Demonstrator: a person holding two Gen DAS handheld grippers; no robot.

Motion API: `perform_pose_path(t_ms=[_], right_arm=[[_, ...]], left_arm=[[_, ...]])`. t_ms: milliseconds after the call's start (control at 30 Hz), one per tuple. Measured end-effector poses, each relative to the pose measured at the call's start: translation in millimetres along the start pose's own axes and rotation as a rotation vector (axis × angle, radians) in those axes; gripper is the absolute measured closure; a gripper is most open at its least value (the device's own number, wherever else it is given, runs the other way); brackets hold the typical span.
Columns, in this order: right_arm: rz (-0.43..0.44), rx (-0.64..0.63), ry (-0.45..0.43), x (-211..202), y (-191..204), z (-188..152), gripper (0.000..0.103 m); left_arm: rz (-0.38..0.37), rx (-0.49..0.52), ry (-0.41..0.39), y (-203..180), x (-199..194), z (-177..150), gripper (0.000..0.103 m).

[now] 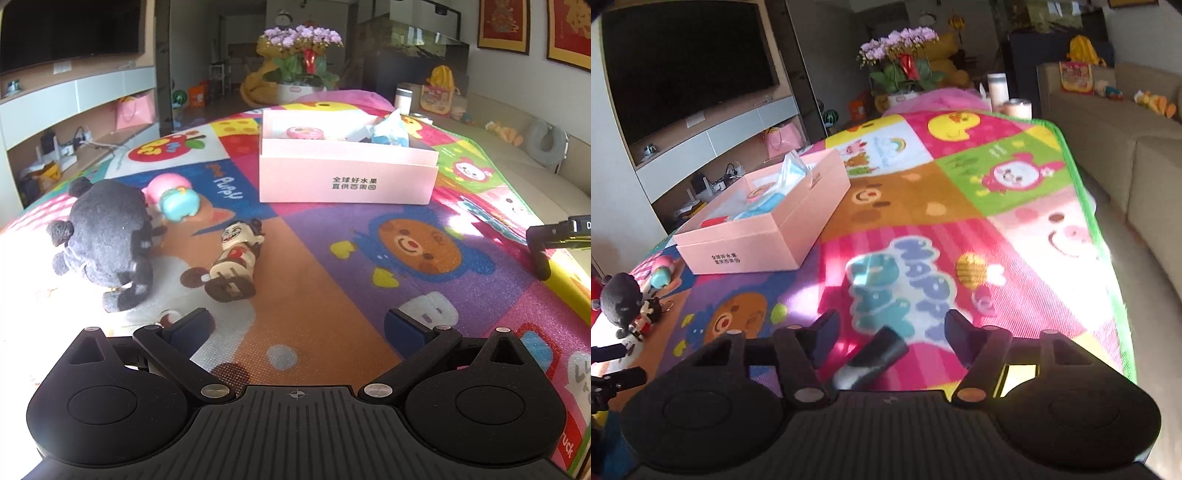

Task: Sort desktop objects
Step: 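Carry the black cylinder with the right tool and set it on the mat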

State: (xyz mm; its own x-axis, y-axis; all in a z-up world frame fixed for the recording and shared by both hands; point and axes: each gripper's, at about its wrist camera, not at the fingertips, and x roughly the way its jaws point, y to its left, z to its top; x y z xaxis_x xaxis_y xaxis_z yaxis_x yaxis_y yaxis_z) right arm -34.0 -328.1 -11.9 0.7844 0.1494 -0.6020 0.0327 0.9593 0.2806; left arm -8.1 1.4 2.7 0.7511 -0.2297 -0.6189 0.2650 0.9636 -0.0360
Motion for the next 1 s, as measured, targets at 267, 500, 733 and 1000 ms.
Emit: perform_pose_path(t_ms=[267, 500, 733, 1000], right_arm=[[0.020, -0.081, 0.004, 0, 41, -21, 0.074], [0.177, -0.249, 0.054, 28, 115, -19, 0.082], [0.228, -0.367, 0.050, 21, 138, -25, 0.069], [0.130, -0.342, 0.020, -2, 102, -39, 0.044]], left_arm=[[0.003, -0.002, 0.006, 1, 0, 0, 0.000], [0.002, -0.031, -0.005, 5, -2, 0, 0.000], [0.003, -0.053, -0.006, 8, -2, 0, 0.000], [0.014, -0.042, 0.003, 6, -1, 0, 0.000]])
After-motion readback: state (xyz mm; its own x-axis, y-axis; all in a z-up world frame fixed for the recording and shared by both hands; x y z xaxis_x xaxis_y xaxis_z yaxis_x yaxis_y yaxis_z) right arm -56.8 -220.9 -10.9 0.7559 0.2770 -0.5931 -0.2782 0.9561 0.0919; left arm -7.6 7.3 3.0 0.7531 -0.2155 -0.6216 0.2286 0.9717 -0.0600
